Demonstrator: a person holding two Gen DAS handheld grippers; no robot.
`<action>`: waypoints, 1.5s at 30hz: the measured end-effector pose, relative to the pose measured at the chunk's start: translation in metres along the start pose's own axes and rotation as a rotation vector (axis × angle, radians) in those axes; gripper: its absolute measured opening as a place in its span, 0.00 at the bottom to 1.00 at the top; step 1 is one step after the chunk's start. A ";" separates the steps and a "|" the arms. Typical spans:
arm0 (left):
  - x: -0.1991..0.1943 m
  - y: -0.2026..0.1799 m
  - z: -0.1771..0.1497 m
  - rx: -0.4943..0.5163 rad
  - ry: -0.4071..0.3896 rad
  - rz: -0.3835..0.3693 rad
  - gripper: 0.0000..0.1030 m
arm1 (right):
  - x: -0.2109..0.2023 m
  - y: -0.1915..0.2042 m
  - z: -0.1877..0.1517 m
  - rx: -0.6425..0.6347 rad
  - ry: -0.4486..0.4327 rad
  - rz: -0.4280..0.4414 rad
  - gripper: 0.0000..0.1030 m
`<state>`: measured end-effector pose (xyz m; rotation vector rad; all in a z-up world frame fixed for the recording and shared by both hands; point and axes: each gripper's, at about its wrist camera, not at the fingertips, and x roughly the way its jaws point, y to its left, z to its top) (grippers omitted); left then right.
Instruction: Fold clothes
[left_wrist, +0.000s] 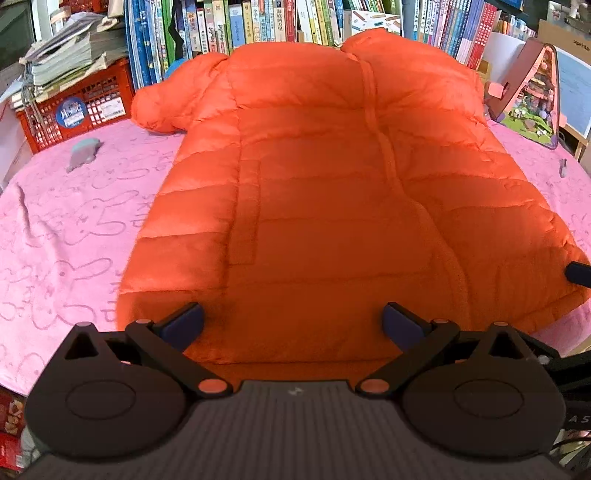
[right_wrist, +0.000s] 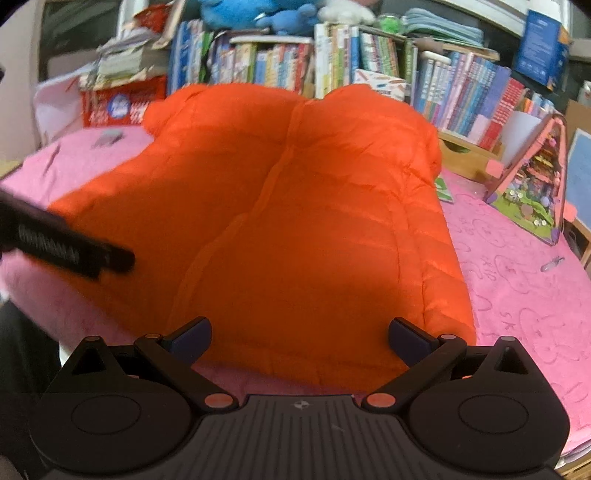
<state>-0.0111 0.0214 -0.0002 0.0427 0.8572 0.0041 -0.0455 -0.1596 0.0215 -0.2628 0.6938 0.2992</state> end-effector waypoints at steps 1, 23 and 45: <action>-0.001 0.002 0.000 0.003 -0.006 0.004 1.00 | 0.001 0.001 -0.002 -0.012 0.005 -0.003 1.00; 0.000 0.056 0.007 -0.007 -0.101 0.177 1.00 | 0.061 -0.023 0.051 0.044 -0.097 -0.038 1.00; 0.032 0.007 0.033 0.052 -0.063 0.045 1.00 | 0.059 -0.019 0.026 0.093 -0.086 0.014 1.00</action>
